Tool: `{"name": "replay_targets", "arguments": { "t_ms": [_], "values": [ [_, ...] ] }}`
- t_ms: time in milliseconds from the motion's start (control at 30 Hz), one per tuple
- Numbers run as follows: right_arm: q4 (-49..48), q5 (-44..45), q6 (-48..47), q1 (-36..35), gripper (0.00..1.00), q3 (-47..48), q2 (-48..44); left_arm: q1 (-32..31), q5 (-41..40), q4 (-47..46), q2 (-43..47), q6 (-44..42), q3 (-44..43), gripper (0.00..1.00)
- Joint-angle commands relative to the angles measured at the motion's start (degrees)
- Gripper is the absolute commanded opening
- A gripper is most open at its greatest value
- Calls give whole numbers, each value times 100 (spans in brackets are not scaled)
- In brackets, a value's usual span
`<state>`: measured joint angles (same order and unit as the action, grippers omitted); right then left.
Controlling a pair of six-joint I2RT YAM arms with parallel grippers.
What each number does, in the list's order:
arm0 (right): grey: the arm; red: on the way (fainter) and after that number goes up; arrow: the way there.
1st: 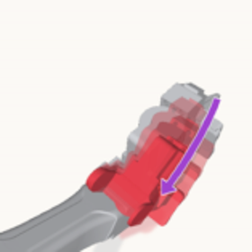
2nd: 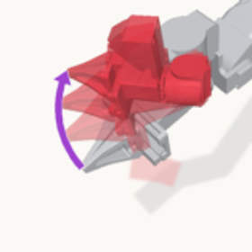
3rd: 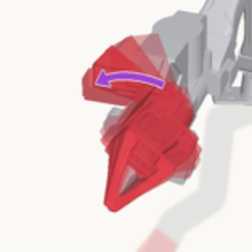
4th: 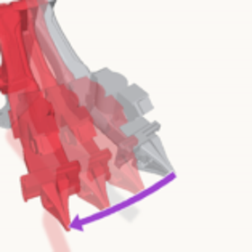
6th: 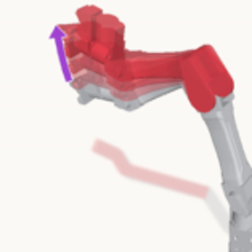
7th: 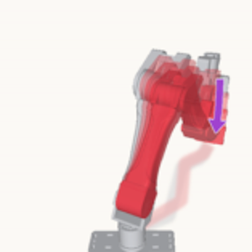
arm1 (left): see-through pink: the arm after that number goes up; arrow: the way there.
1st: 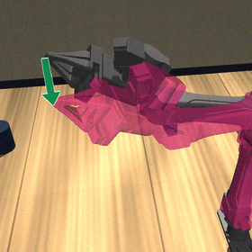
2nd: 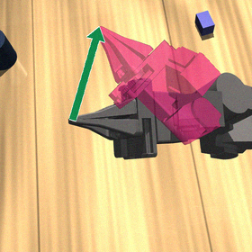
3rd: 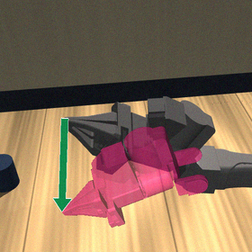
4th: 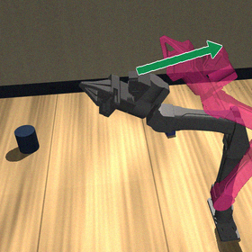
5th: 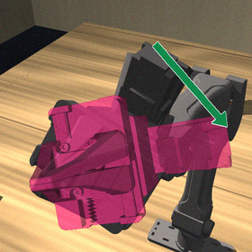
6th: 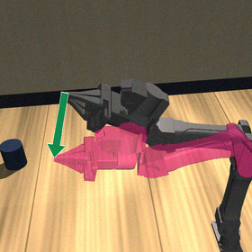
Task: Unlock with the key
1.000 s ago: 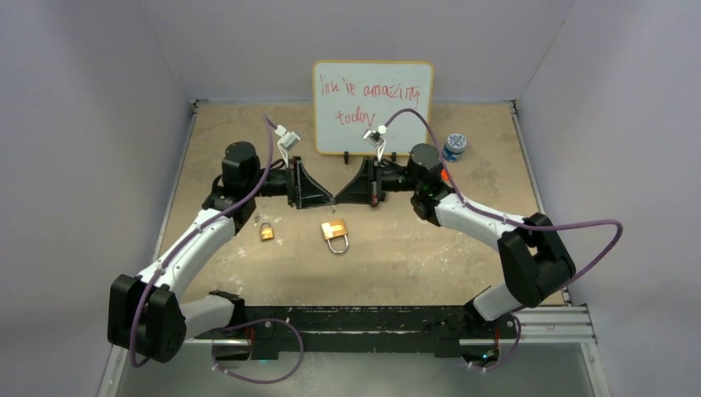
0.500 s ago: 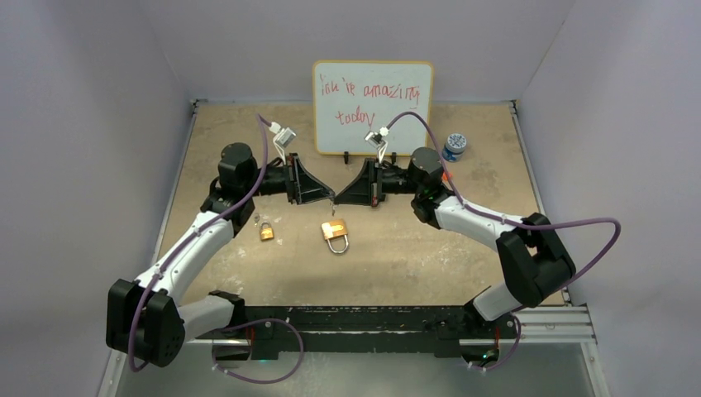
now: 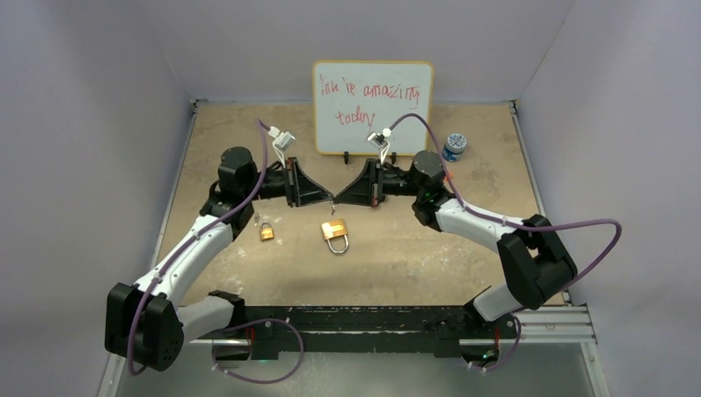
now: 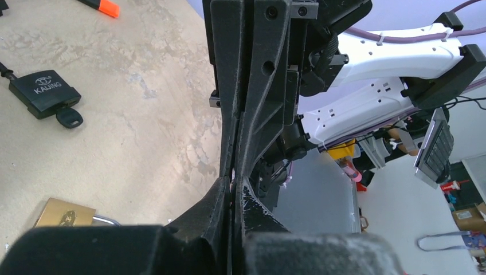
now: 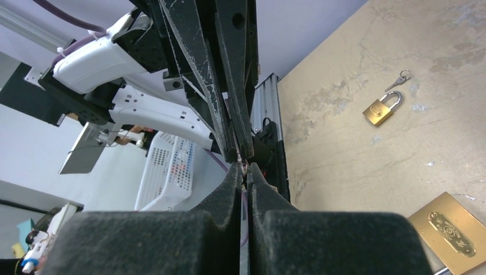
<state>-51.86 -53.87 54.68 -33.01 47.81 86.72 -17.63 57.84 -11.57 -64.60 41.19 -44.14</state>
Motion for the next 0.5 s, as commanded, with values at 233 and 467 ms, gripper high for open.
{"name": "replay_targets", "arguments": {
  "t_ms": [233, 467],
  "values": [
    [-130, 113, 24, 62, 67, -39, -454, -13, 208, 302, 369, -595, -372, 0],
    [199, -3, -352, 63, 60, 347, -558, -13, 670, 1389, 236, -1391, -815, 0]
  ]
}}
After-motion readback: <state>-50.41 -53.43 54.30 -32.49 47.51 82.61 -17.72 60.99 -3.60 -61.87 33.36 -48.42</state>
